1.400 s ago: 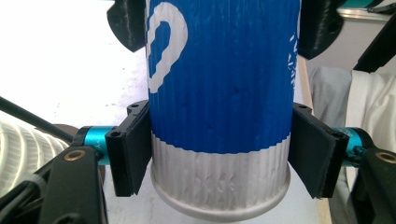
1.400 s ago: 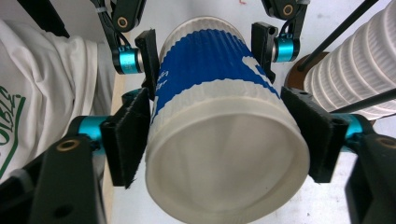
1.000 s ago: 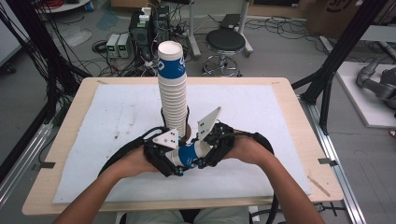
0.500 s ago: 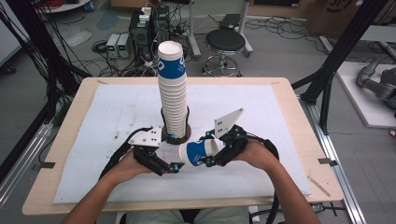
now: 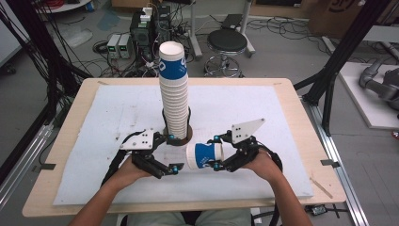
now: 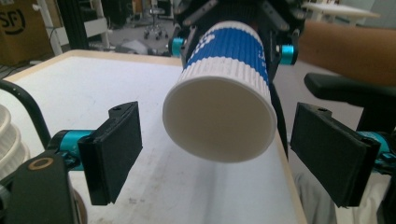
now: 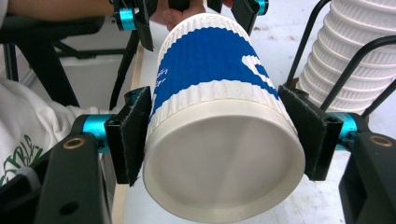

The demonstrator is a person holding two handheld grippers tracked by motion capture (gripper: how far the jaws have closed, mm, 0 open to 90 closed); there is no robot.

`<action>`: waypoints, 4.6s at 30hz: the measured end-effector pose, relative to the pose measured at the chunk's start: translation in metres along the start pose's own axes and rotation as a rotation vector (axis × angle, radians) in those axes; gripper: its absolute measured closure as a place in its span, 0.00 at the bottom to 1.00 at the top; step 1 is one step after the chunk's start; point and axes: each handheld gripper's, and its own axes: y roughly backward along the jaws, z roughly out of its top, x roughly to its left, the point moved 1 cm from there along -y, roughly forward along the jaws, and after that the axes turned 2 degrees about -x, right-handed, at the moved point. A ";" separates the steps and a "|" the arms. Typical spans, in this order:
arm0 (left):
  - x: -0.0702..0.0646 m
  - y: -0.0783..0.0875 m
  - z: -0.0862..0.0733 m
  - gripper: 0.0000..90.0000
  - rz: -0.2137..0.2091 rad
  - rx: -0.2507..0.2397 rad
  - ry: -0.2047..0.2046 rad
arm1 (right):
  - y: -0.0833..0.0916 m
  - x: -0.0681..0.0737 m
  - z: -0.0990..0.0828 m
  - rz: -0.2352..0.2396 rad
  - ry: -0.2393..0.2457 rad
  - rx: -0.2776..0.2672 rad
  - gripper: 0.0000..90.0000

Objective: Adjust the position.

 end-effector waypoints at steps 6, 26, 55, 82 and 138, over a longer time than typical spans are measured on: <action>-0.002 -0.006 -0.004 0.17 -0.014 -0.028 0.014 | -0.002 0.002 -0.007 0.013 -0.013 -0.078 0.34; -0.005 -0.019 -0.008 0.17 -0.058 -0.058 0.045 | -0.007 0.005 -0.004 0.058 -0.016 -0.144 0.34; 0.000 -0.014 -0.001 0.33 -0.057 0.057 0.021 | -0.011 0.003 -0.008 0.045 -0.071 -0.073 0.22; 0.002 -0.023 0.045 0.33 -0.001 0.503 -0.083 | -0.030 0.001 0.048 -0.031 0.122 0.328 0.22; 0.009 0.020 0.027 0.22 0.155 0.105 0.022 | -0.001 -0.005 0.004 -0.130 -0.006 0.090 0.35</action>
